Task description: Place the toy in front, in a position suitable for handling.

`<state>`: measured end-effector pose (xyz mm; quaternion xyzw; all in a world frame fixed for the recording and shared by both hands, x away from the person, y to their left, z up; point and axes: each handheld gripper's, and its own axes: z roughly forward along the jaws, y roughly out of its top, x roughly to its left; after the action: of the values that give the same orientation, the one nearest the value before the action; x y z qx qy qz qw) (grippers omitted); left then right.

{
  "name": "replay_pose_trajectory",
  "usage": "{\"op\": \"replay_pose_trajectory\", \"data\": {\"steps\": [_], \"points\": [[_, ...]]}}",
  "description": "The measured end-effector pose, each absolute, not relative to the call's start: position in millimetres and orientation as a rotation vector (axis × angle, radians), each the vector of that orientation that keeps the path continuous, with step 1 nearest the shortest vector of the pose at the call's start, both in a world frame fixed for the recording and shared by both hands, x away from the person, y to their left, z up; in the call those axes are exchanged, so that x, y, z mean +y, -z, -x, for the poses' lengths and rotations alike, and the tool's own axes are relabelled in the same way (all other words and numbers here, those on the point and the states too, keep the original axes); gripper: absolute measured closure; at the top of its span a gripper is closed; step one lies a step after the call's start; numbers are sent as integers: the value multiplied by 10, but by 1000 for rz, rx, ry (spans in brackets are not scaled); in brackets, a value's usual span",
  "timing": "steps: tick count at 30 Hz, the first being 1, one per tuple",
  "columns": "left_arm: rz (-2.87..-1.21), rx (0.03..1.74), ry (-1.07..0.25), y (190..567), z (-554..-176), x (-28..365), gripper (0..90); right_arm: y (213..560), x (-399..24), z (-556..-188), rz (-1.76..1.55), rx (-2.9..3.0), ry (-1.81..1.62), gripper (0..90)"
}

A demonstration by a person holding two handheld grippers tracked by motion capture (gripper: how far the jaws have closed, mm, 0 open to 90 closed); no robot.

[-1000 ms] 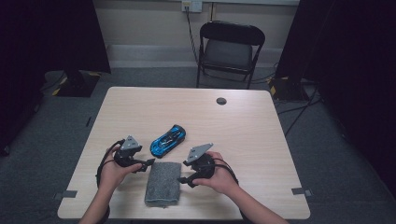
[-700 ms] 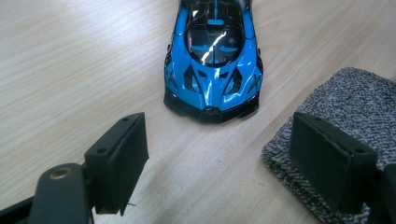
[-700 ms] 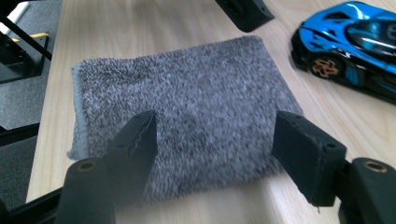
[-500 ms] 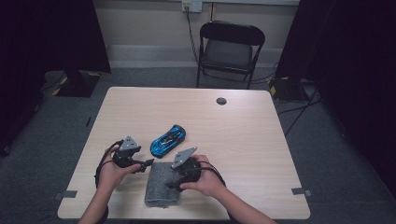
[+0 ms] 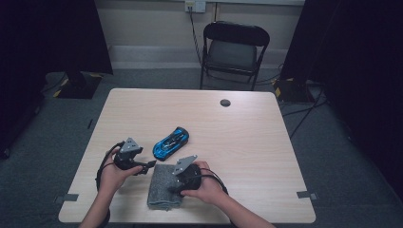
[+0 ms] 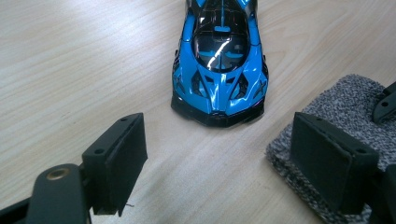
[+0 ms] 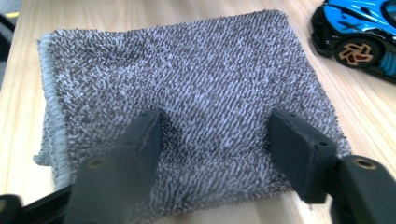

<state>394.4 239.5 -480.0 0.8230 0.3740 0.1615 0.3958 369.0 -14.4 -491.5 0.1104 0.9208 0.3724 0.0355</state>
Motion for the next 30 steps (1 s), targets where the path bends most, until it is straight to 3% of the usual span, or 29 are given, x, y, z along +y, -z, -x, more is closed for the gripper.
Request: {"op": "replay_pose_trajectory", "data": {"steps": [10,14,22,30], "points": [[-2090,939,-409,4820,-3966,2381,159,4916,-198,-3724,-416,2783,-1166,665],[-2088,946,-394,4848,-3991,2386,159,4911,-195,-3707,-430,2772,-1158,725],[-2076,966,-391,4876,-4022,2413,159,4907,-247,-3741,-497,2779,-1214,776],[-2082,965,-382,4910,-4067,2345,158,4760,-596,-3889,-634,2738,-1248,783]]}}
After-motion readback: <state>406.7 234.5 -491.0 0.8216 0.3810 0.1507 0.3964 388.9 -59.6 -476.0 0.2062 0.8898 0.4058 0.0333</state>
